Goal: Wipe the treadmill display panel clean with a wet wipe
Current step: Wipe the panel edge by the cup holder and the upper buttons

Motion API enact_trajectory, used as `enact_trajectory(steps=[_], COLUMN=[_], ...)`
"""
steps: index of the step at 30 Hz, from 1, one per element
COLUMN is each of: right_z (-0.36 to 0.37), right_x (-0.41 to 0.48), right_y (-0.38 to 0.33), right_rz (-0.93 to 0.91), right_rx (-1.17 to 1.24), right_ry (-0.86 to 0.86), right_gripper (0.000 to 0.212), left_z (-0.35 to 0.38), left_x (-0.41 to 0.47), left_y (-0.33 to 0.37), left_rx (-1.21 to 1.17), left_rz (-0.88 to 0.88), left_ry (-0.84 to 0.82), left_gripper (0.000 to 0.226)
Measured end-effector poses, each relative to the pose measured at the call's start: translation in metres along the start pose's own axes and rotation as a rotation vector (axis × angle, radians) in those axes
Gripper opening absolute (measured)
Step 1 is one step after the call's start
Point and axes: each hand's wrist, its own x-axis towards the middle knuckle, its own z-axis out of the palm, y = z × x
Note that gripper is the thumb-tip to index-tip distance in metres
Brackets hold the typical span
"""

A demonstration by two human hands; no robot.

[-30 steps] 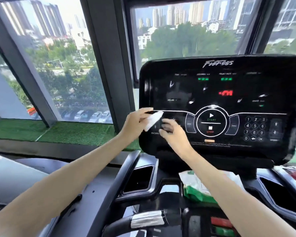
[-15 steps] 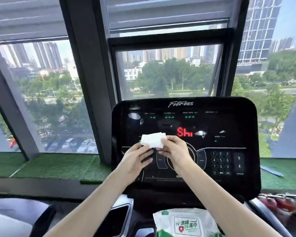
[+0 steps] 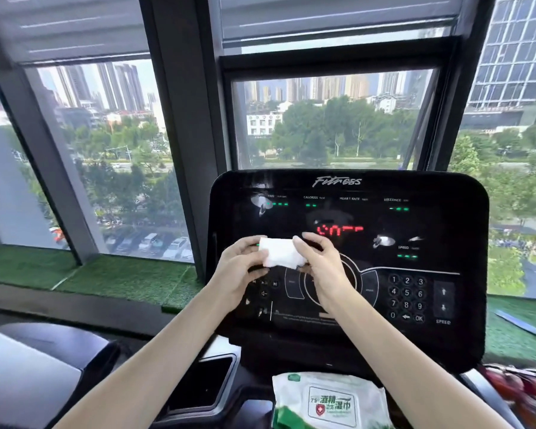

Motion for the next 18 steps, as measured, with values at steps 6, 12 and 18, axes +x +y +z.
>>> enact_trajectory(steps=[6, 12, 18], right_z=[0.015, 0.034, 0.013], right_x=[0.003, -0.002, 0.017], right_y=[0.000, 0.016, 0.015], right_rz=[-0.266, -0.659, -0.803], right_rx=[-0.386, -0.840, -1.368], right_ry=[0.124, 0.118, -0.315], right_gripper=[0.011, 0.014, 0.049], left_z=[0.008, 0.014, -0.017], left_x=[0.000, 0.000, 0.034], left_y=[0.007, 0.010, 0.028], left_rx=[0.245, -0.174, -0.006], left_rz=[0.075, -0.288, -0.066], left_ry=[0.218, 0.052, 0.420], left_gripper=[0.038, 0.026, 0.006])
